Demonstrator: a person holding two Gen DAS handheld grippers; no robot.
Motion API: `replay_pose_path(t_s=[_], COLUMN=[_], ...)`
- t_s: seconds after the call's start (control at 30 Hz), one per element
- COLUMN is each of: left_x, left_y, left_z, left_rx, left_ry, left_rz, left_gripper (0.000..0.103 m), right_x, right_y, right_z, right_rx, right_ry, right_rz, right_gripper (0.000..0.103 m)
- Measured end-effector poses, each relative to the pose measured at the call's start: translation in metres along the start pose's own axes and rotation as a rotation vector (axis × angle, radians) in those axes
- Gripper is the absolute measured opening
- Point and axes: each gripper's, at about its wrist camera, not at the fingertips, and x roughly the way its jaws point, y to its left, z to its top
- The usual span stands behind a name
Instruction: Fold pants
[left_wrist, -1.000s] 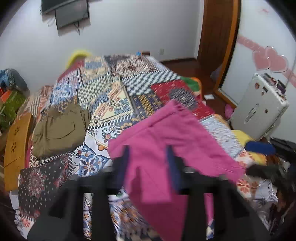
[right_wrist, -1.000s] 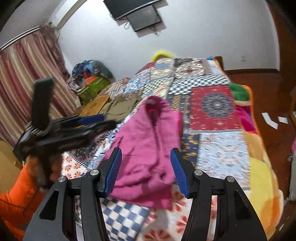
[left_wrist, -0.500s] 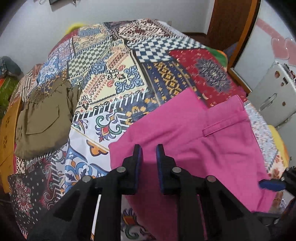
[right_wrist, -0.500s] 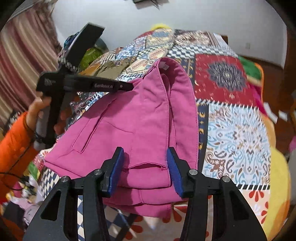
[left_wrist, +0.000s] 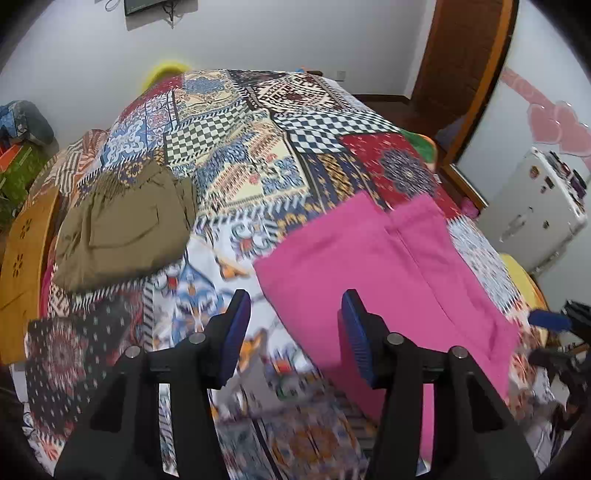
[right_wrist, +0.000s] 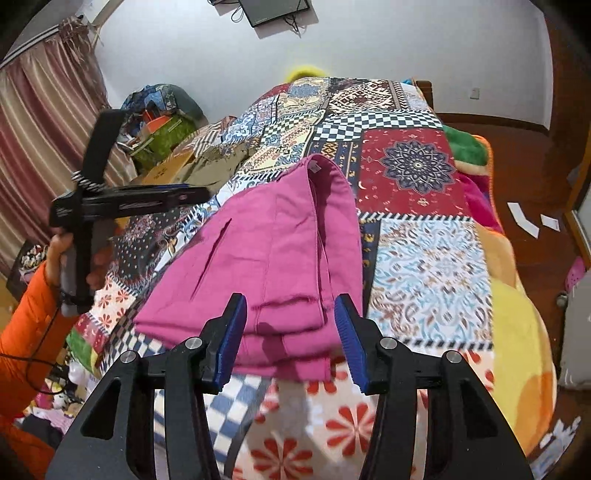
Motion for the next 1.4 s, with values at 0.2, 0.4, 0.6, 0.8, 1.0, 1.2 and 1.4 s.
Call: replay_pose_path(t_s=[0.2,0.4,0.6,0.8,1.0,1.2,1.4], left_x=[-0.009,-0.003,-0.003,-0.01,-0.045,-0.03,0.025], left_y=[-0.03,-0.064,-0.069,-0.096,-0.066,0.01,0.059], left_z=[-0.039,-0.061,-0.066,-0.066,-0.048,-0.026,-0.013], left_rx=[0.061,0.179,0.082,0.051,0.01,-0.1,-0.18], left_ry=[0.02,0.041,0.087,0.058,-0.068,-0.116,-0.018], left_rz=[-0.038,0.016,-0.107,-0.167,-0.096,0.067,0.099], left_gripper=[0.057,0.034,0.034,0.034,0.055,0.083,0.083], right_x=[0.011,0.041,0.056,0.054,0.007,0.003,0.034], right_y=[0.001,-0.019,-0.036,-0.066,-0.056,-0.027,-0.015], right_z=[-0.015,-0.01,0.01,0.031,0.036,0.032,0.025], right_rx=[-0.024,0.017,-0.072,-0.044,-0.037,-0.021,0.025], right_ry=[0.069,0.135,0.129,0.121,0.016,-0.041,0.017], right_rz=[-0.023,0.033,-0.086,-0.175,-0.171,-0.114,-0.07], right_gripper=[0.046,0.047,0.048,0.048,0.051,0.071,0.071])
